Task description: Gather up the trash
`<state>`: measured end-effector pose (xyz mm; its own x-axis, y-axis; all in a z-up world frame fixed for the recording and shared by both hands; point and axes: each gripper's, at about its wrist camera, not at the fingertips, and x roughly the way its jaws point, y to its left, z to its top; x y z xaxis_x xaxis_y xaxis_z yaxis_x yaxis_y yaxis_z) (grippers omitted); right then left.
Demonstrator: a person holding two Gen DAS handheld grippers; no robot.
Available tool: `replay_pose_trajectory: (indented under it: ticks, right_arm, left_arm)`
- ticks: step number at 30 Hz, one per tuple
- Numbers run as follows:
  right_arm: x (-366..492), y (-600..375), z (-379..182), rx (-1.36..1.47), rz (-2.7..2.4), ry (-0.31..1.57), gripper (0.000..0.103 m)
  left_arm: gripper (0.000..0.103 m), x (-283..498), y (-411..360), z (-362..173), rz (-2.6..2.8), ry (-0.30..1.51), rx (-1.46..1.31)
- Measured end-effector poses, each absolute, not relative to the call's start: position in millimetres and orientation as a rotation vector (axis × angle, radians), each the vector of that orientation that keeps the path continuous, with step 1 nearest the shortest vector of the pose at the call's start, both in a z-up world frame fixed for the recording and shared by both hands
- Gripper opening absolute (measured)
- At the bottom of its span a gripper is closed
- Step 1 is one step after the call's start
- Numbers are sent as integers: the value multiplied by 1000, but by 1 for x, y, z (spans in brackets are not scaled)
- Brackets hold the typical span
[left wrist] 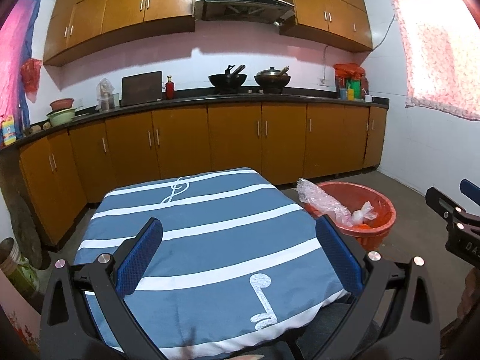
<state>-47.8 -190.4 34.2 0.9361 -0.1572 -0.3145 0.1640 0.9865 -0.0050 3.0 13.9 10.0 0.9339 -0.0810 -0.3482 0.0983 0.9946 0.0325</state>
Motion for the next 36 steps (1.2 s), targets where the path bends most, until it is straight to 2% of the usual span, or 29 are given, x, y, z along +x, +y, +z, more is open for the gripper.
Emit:
replay_pose_trajectory:
  ticks: [36]
  right_arm:
    - [-50,-191,32,39,-185,318,99]
  left_arm:
    - [101,7,17,9,-98,382,27]
